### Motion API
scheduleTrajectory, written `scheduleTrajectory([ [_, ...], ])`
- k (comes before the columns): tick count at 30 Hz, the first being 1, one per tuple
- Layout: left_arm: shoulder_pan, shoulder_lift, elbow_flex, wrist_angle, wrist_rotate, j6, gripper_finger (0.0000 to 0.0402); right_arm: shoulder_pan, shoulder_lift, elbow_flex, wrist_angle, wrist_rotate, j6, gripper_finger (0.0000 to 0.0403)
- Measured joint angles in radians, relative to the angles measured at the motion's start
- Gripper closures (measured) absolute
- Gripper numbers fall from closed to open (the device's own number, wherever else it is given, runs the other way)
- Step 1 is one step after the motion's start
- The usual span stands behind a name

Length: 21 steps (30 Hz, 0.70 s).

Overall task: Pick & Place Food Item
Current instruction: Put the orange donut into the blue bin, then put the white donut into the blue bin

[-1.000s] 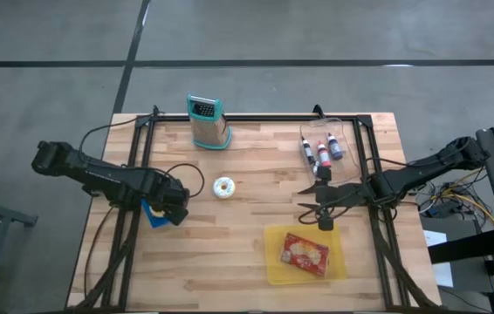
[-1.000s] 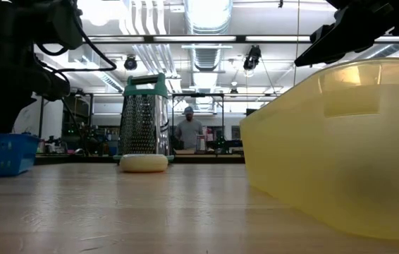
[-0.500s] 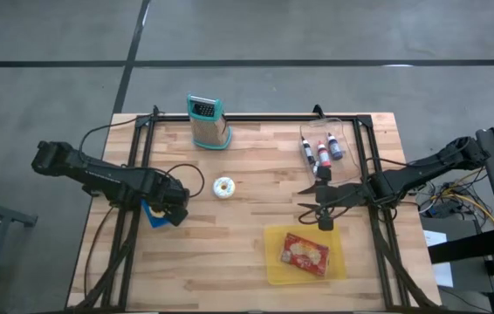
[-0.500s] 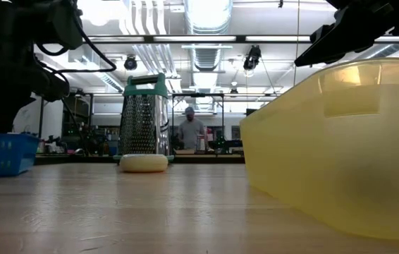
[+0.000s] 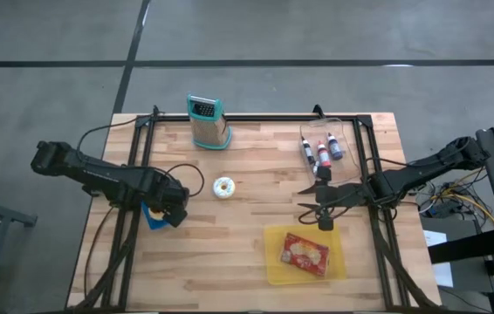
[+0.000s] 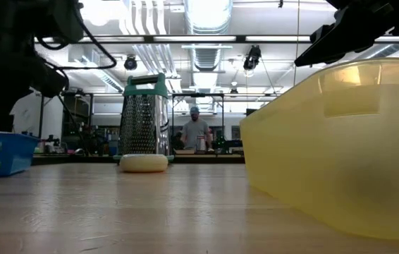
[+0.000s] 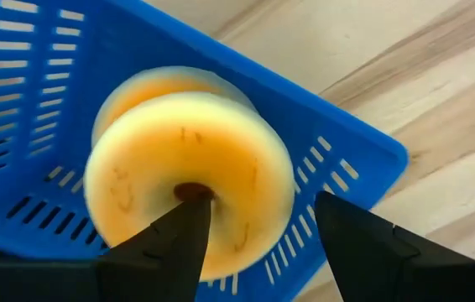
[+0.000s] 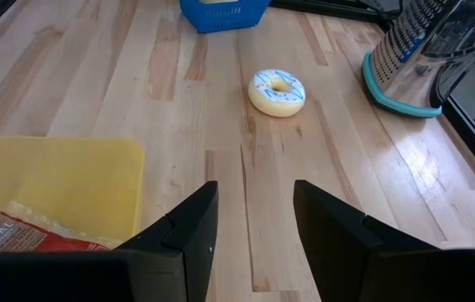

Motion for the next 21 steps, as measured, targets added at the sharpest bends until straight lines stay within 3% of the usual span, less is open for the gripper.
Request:
scheduleTrajectory([
  [21,0.013,-0.011,0.217,-0.160,-0.098,0.018,0.0179,0.000,0.000,0.000,0.000,0.000,0.000,0.0252],
])
